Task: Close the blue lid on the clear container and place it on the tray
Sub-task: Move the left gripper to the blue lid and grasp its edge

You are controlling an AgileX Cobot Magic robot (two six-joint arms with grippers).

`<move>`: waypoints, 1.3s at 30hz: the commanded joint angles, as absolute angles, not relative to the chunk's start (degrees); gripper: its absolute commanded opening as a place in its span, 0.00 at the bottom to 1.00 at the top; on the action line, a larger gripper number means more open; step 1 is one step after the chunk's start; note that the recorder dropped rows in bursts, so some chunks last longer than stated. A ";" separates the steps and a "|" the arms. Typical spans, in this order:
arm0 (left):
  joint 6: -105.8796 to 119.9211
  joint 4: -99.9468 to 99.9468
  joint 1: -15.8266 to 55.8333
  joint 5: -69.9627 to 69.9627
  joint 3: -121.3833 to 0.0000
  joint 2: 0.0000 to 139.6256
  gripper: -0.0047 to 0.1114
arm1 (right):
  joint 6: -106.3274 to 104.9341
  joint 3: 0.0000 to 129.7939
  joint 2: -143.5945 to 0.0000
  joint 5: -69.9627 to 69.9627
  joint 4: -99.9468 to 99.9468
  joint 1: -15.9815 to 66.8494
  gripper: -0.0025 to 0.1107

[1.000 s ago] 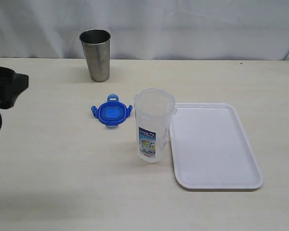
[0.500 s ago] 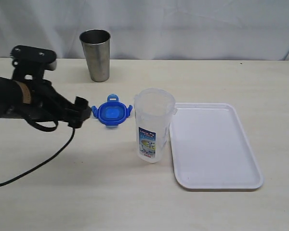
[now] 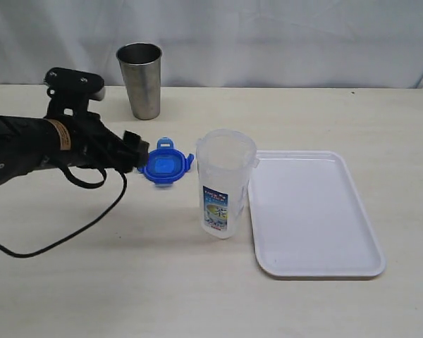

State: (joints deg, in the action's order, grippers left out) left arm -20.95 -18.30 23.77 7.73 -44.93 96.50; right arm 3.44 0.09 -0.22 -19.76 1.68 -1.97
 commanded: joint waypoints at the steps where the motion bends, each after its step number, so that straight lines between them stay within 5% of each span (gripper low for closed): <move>1: -21.13 -17.35 20.53 10.77 -46.01 96.57 0.39 | 3.42 0.00 0.00 -19.57 1.75 -1.90 0.06; 6: -20.90 -17.35 20.05 6.78 -46.01 96.57 0.23 | 3.42 0.00 0.00 -19.57 1.75 -1.90 0.06; 10: -23.26 -17.67 20.05 5.43 -46.76 96.57 0.22 | 3.42 0.00 0.00 -19.57 1.75 -1.90 0.06; 15: -22.23 -18.81 20.05 -14.33 -54.54 96.57 0.22 | 3.42 0.00 0.00 -19.57 1.75 -1.90 0.06; 23: 7.38 9.81 19.61 -20.08 -60.06 96.57 0.40 | 3.42 0.00 0.00 -19.57 1.75 -1.90 0.06; 29: 14.92 20.62 14.81 -27.61 -64.54 99.59 0.40 | 3.42 0.00 0.00 -19.57 1.75 -1.90 0.06; 34: 19.56 23.23 11.07 -49.77 -73.62 108.33 0.40 | 3.42 0.00 0.00 -19.57 1.75 -1.90 0.06; 39: 19.46 23.22 12.14 -43.85 -74.93 112.18 0.40 | 3.42 0.00 0.00 -19.57 1.75 -1.90 0.06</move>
